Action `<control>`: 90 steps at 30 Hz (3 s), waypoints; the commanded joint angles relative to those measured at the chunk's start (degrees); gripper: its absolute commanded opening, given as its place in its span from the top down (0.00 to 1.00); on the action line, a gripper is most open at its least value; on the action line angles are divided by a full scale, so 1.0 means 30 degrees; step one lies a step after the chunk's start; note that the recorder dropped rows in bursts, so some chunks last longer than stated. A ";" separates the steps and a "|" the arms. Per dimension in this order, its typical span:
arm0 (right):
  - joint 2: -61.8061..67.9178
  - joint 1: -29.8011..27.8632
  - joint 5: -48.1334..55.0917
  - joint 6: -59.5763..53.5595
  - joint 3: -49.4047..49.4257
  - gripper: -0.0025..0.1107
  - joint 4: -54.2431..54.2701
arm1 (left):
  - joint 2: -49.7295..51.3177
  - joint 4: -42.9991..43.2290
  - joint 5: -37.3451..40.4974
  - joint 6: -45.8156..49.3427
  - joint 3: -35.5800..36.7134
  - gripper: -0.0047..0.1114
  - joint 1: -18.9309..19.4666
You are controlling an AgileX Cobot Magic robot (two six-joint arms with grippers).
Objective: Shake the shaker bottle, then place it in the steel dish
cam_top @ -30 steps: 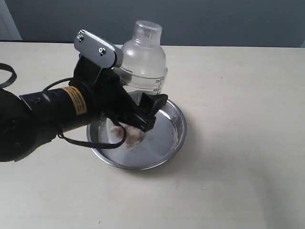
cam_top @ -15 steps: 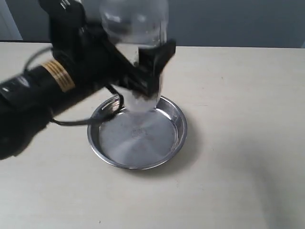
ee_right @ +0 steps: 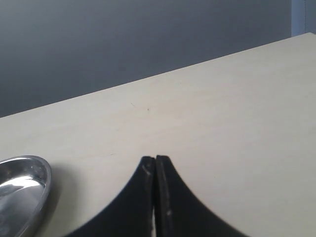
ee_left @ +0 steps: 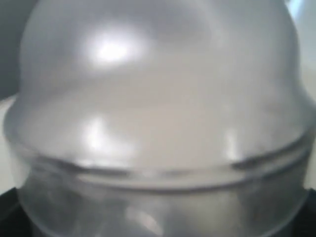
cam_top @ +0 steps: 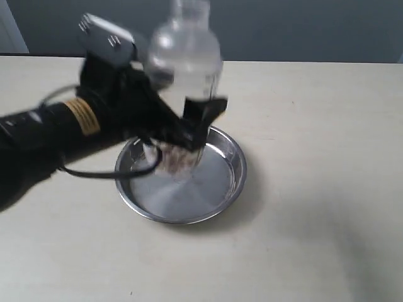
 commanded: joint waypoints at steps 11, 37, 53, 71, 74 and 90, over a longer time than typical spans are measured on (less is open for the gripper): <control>-0.0094 -0.0059 -0.0202 -0.0060 0.0012 0.98 -0.0023 | -0.2563 0.0588 -0.3228 0.0620 -0.0747 0.96 -0.0318; -0.0094 -0.0059 -0.0202 -0.0060 0.0012 0.98 -0.0023 | -0.2736 0.0933 -0.3601 0.0893 -0.2528 0.96 0.0008; -0.0094 -0.0059 -0.0202 -0.0060 0.0012 0.98 -0.0023 | -0.2015 0.0241 -0.4147 0.0095 -0.1011 0.96 0.0008; -0.0094 -0.0059 -0.0202 -0.0060 0.0012 0.98 -0.0023 | 0.5778 0.1242 -0.9212 -0.1182 0.0493 0.96 0.0190; -0.0094 -0.0059 -0.0202 -0.0060 0.0012 0.98 -0.0023 | 0.5778 0.1242 -1.0196 -0.1144 0.0725 0.96 0.0228; -0.0094 -0.0059 -0.0202 -0.0060 0.0012 0.98 -0.0023 | 0.9088 -0.0691 -1.5205 0.1405 0.2663 0.96 0.0228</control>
